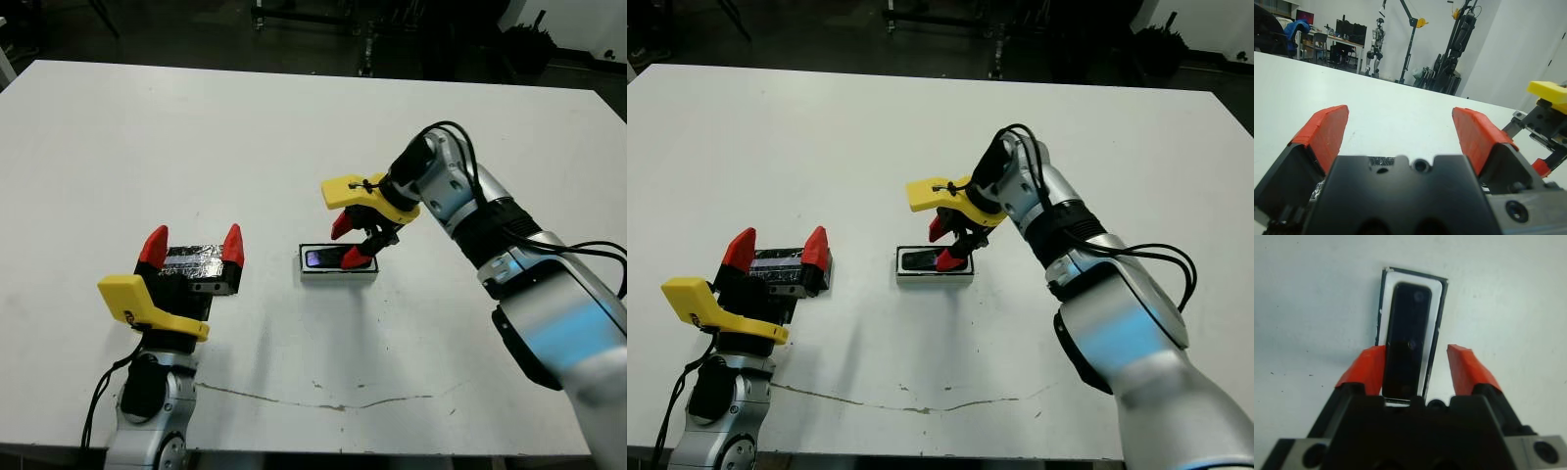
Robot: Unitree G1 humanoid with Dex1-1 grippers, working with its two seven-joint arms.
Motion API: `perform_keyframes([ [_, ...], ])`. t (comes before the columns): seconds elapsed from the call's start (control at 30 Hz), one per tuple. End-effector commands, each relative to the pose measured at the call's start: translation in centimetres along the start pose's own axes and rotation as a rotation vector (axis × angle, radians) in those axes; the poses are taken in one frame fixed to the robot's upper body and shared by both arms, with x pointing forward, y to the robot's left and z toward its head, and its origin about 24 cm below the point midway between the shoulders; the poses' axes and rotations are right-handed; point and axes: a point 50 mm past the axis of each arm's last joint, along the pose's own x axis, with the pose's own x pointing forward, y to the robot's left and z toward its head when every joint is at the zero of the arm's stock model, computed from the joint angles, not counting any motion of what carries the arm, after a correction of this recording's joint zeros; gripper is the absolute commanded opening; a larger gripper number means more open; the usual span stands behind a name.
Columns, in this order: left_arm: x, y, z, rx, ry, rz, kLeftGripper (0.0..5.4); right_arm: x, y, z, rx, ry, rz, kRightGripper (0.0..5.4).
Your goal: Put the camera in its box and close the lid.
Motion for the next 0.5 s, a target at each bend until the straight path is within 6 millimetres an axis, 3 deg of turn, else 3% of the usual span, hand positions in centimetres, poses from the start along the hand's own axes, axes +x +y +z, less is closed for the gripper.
perform_keyframes([
  [0.03, -0.1, 0.1, -0.3, 0.001, 0.013, -0.002, 5.4, -2.1, -0.4, -1.0, 0.057, -0.005, -0.041, 3.87],
  [0.4, 0.1, 0.1, -0.4, 0.005, 0.015, 0.003, 5.4, -8.2, -0.9, -1.2, 0.123, -0.146, -0.16, 5.39],
  [0.5, 0.1, 0.0, -0.4, 0.003, 0.012, 0.001, 5.4, -10.2, -0.7, -1.1, 0.077, -0.195, -0.199, 5.39],
])
